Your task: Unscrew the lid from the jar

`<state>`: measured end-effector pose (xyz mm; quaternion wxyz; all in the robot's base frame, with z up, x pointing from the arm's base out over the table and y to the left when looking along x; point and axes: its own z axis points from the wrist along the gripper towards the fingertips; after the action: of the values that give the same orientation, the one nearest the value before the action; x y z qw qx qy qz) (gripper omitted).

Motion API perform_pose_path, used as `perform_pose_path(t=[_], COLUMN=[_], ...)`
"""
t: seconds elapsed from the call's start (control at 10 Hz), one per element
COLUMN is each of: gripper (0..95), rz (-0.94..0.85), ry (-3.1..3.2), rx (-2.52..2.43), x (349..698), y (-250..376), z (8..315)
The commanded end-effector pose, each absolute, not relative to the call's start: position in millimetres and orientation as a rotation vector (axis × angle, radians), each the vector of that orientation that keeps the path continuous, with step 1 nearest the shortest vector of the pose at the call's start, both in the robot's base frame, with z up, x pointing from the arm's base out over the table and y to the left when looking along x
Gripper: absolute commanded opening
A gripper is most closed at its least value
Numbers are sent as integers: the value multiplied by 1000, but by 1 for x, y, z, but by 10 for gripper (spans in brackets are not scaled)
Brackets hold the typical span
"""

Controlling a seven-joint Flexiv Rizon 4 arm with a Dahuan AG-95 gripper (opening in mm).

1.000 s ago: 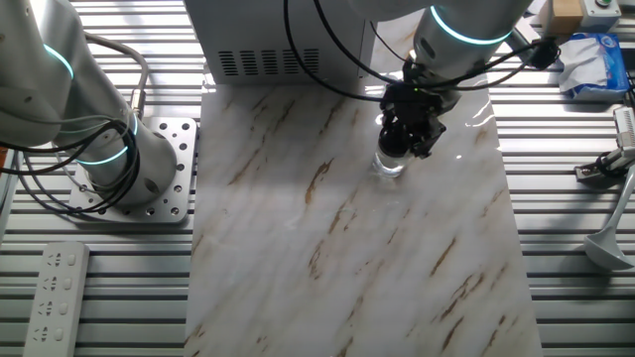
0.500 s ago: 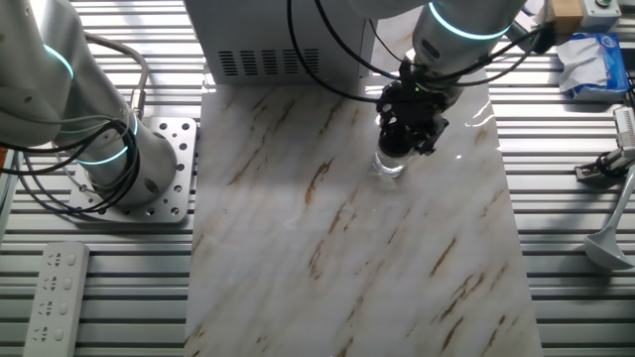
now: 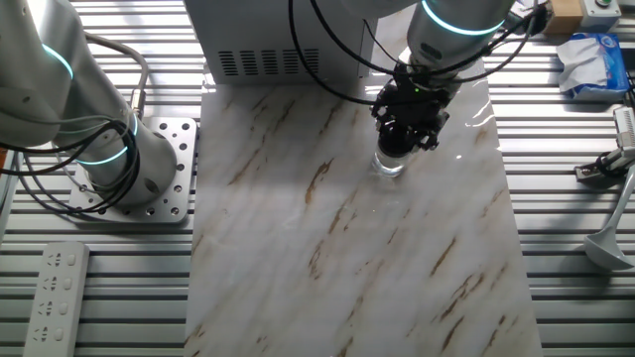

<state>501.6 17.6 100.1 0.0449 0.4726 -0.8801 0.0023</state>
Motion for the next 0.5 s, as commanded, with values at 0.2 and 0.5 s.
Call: perform_pose_path(t=[0.2, 0.5], gripper=[380, 380], rz=[5, 7], ry=[-2554, -2446], rx=[1683, 1838], x=[502, 502], y=[18, 18], z=[100, 100])
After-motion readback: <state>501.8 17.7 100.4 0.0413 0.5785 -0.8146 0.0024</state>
